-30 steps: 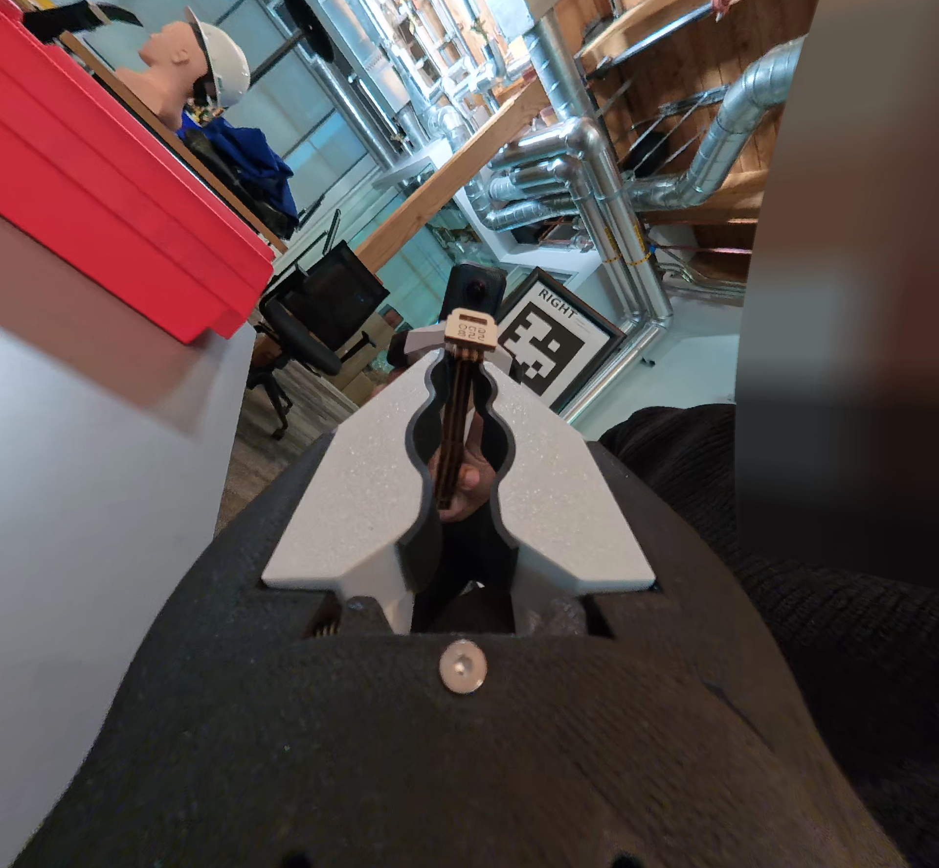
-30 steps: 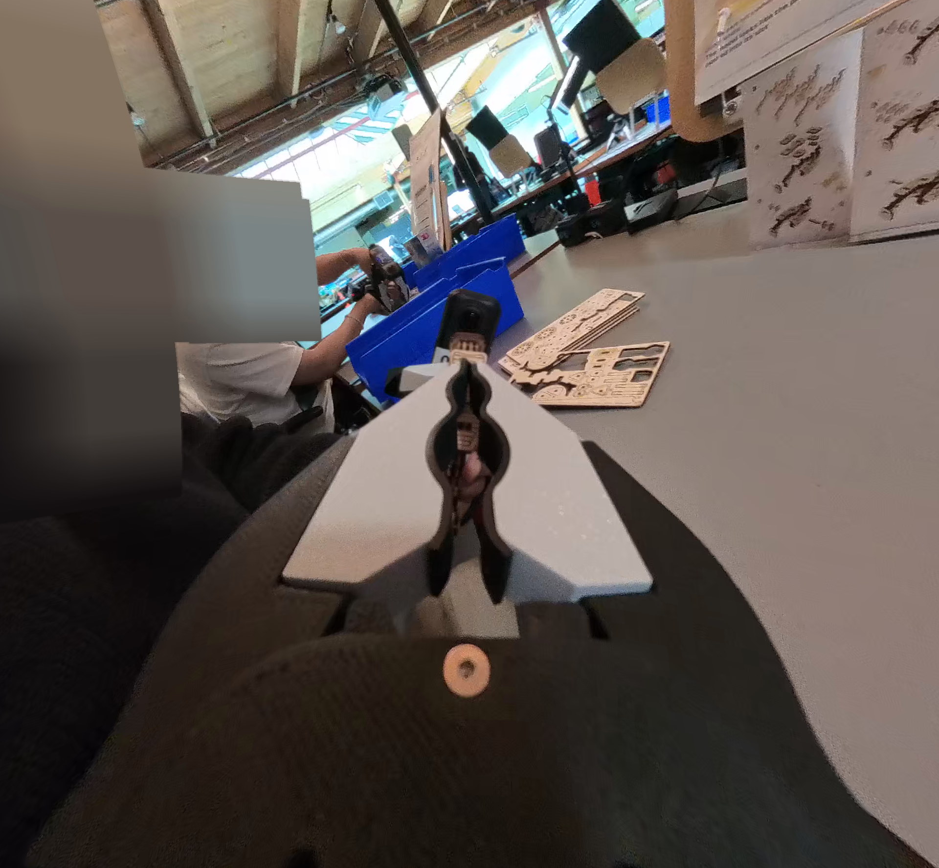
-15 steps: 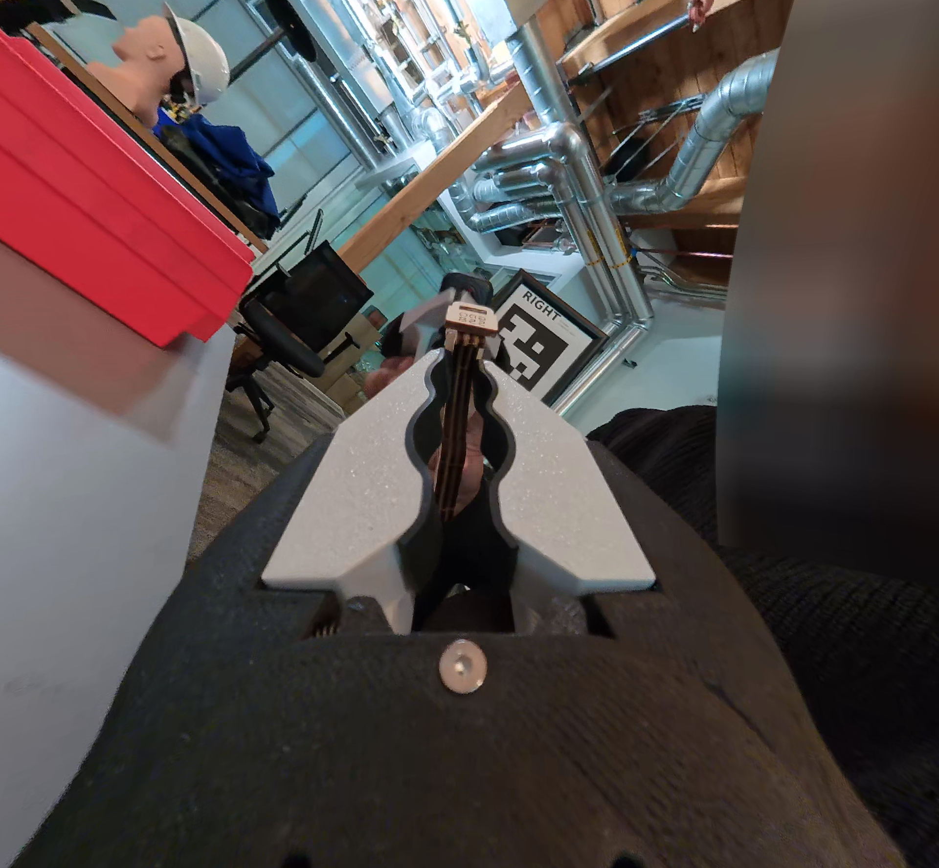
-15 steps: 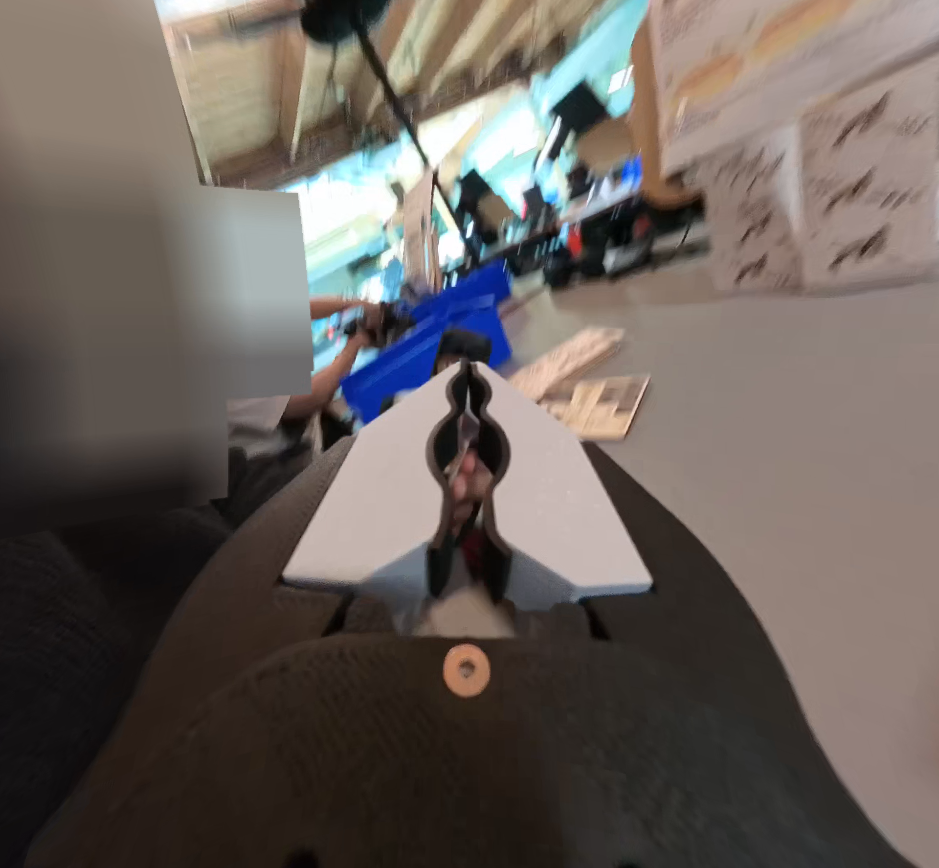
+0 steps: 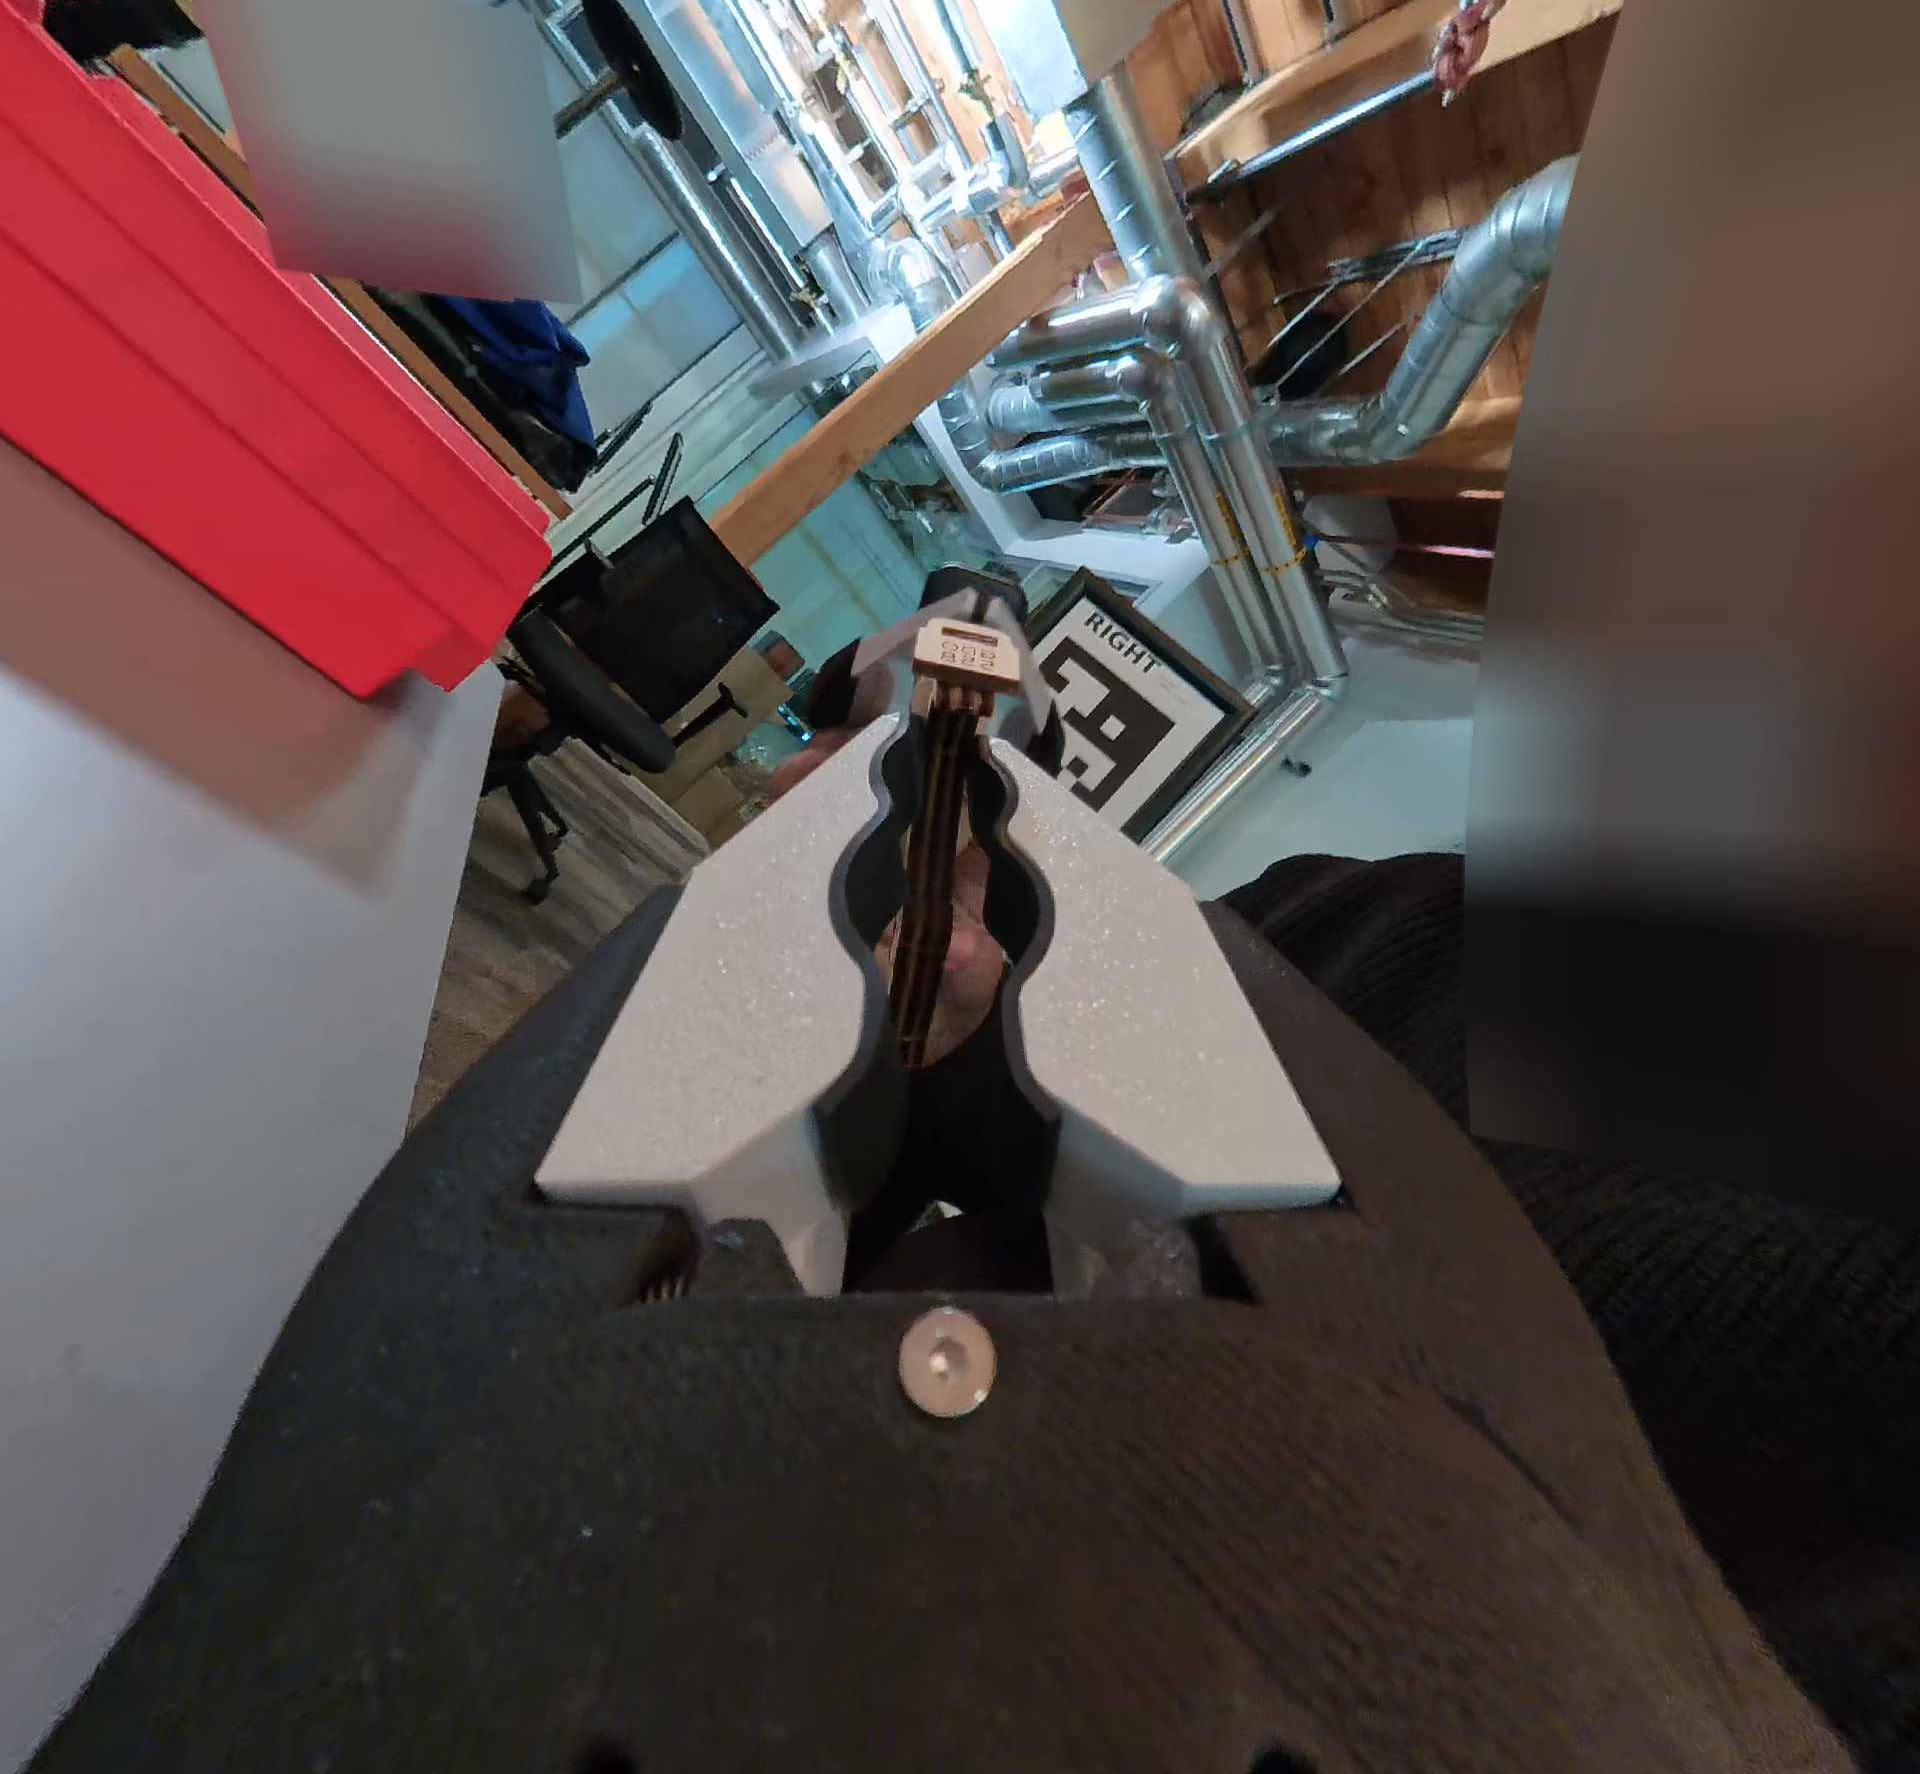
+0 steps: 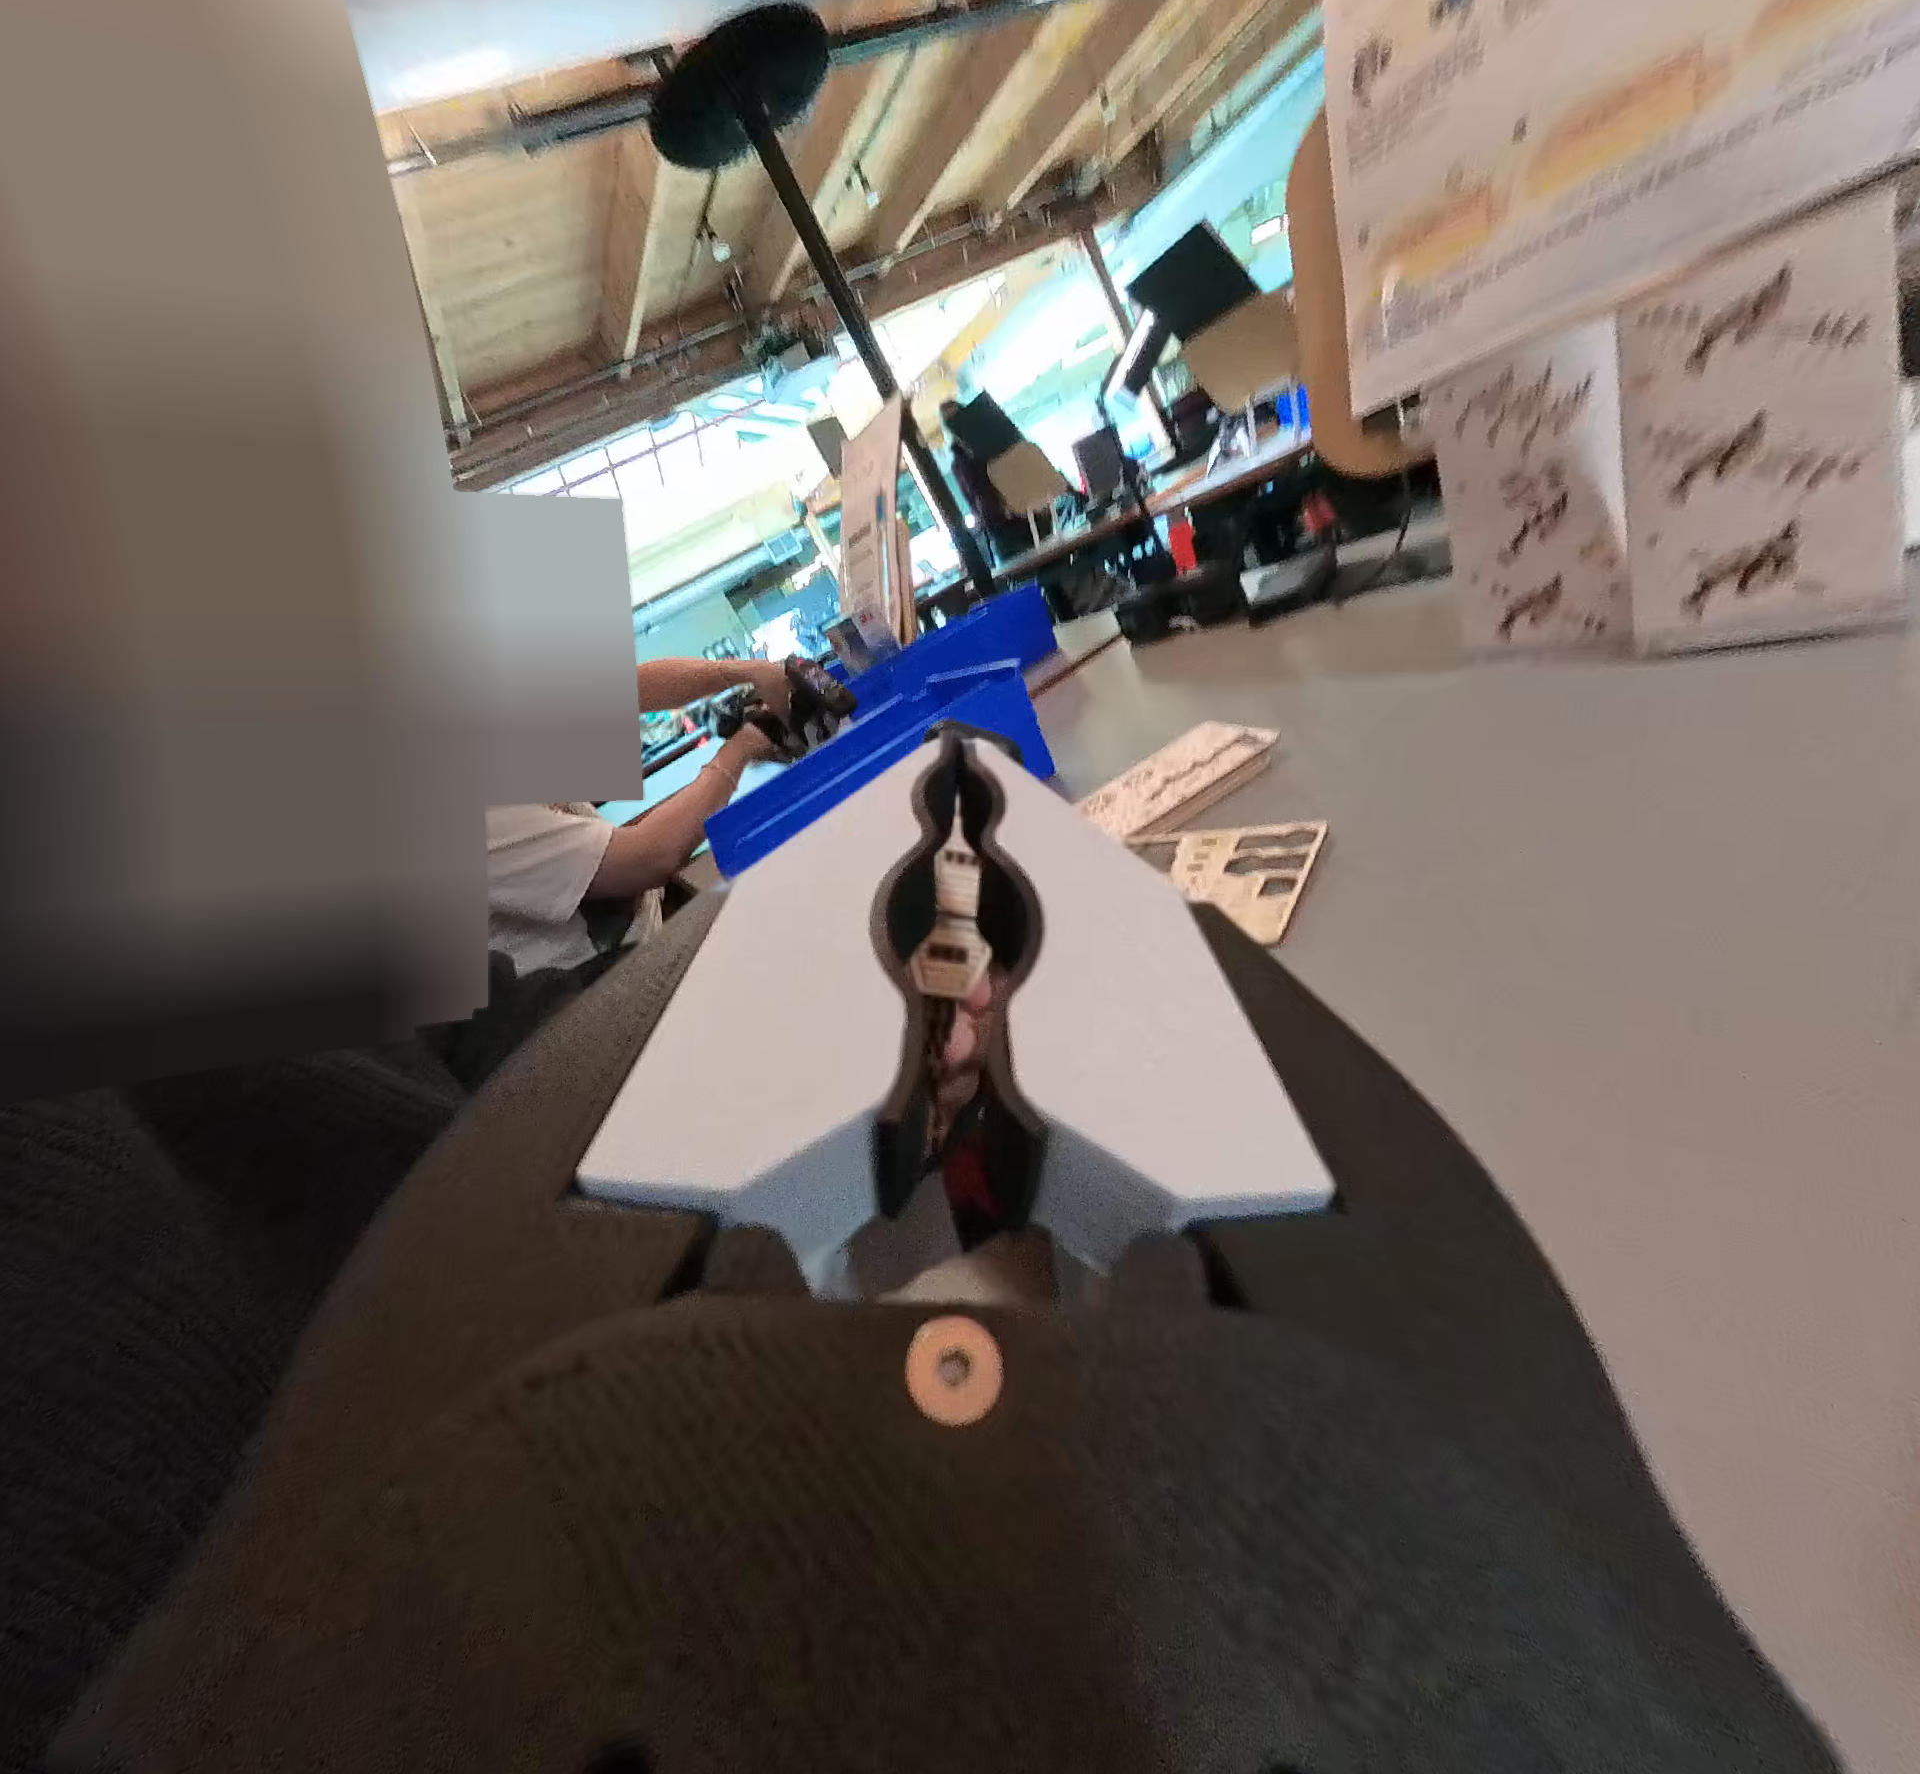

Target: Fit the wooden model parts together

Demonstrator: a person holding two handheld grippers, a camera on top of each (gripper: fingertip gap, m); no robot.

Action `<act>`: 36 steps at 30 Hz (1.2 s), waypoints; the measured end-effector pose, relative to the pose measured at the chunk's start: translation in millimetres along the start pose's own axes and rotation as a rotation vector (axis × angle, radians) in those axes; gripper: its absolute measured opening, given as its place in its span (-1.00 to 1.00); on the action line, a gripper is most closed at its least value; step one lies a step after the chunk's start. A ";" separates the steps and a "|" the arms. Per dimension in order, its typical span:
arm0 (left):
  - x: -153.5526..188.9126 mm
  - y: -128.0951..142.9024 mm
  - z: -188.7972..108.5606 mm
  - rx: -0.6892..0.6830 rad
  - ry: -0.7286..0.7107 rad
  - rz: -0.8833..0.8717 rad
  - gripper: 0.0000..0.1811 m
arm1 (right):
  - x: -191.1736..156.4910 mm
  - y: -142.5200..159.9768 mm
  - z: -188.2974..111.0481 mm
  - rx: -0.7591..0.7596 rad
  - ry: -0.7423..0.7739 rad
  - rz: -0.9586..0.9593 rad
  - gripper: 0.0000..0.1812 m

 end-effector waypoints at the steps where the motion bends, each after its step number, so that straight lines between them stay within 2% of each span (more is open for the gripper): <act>1: 1.0 0.9 0.9 -0.006 -0.003 0.008 -0.90 | -3.2 -3.1 -1.8 0.021 -0.005 -0.020 -1.00; 2: 1.5 1.9 1.9 -0.009 -0.001 0.004 -0.90 | -6.6 0.3 0.3 0.004 -0.012 -0.034 -1.00; 4: -0.8 2.9 1.5 0.002 -0.022 -0.007 -0.91 | -7.5 20.9 12.1 -0.139 -0.006 -0.023 -1.00; 5: -2.7 1.4 -1.3 0.021 -0.019 -0.022 -0.90 | -6.7 22.3 13.4 -0.147 -0.009 -0.009 -1.00; 10: 0.4 1.0 1.0 0.003 -0.015 -0.004 -0.90 | -5.6 -4.9 -2.9 0.016 0.010 -0.066 -1.00; 11: 0.7 1.6 1.6 0.003 -0.009 -0.011 -0.91 | -7.1 -0.9 -0.8 -0.002 0.007 -0.066 -1.00; 13: -1.0 2.7 0.8 0.006 -0.019 -0.019 -0.90 | -5.3 20.8 11.7 -0.142 0.010 -0.028 -1.00; 14: -3.5 -0.5 -3.0 0.039 -0.021 -0.034 -0.90 | -3.6 23.2 12.9 -0.150 0.002 -0.003 -1.00; 19: 1.1 -0.8 0.1 0.022 0.006 -0.020 -0.90 | 2.4 -5.2 -4.2 0.004 0.030 -0.034 -1.00; 21: 1.5 2.0 2.3 0.013 0.025 -0.032 -0.91 | 0.8 2.6 0.0 -0.028 0.029 -0.020 -1.00; 23: 0.7 2.3 1.9 0.021 0.026 -0.040 -0.91 | -1.2 21.0 11.2 -0.136 -0.005 0.027 -1.00; 29: 3.4 0.1 1.4 0.017 0.031 -0.020 -0.91 | 2.3 -2.2 -2.3 -0.002 0.029 -0.006 -1.00; 32: 3.1 2.0 0.8 0.033 0.036 -0.030 -0.90 | 0.2 22.7 12.2 -0.144 -0.003 0.057 -1.00; 34: 0.7 -1.2 -1.3 0.036 0.038 -0.056 -0.90 | 4.1 20.3 10.6 -0.131 -0.001 0.075 -1.00; 36: 2.9 -0.9 0.2 0.025 0.033 -0.028 -0.90 | 5.3 5.6 3.0 -0.048 0.023 0.031 -1.00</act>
Point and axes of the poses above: each gripper's, where its closed fingertips meet, z out along the fingers, y out of its underside, x = y × z across the jaws, the point moved 6 cm from there along -z, back along the fingers, and after that the axes turned 4 degrees about -z, right-handed, at the moved point
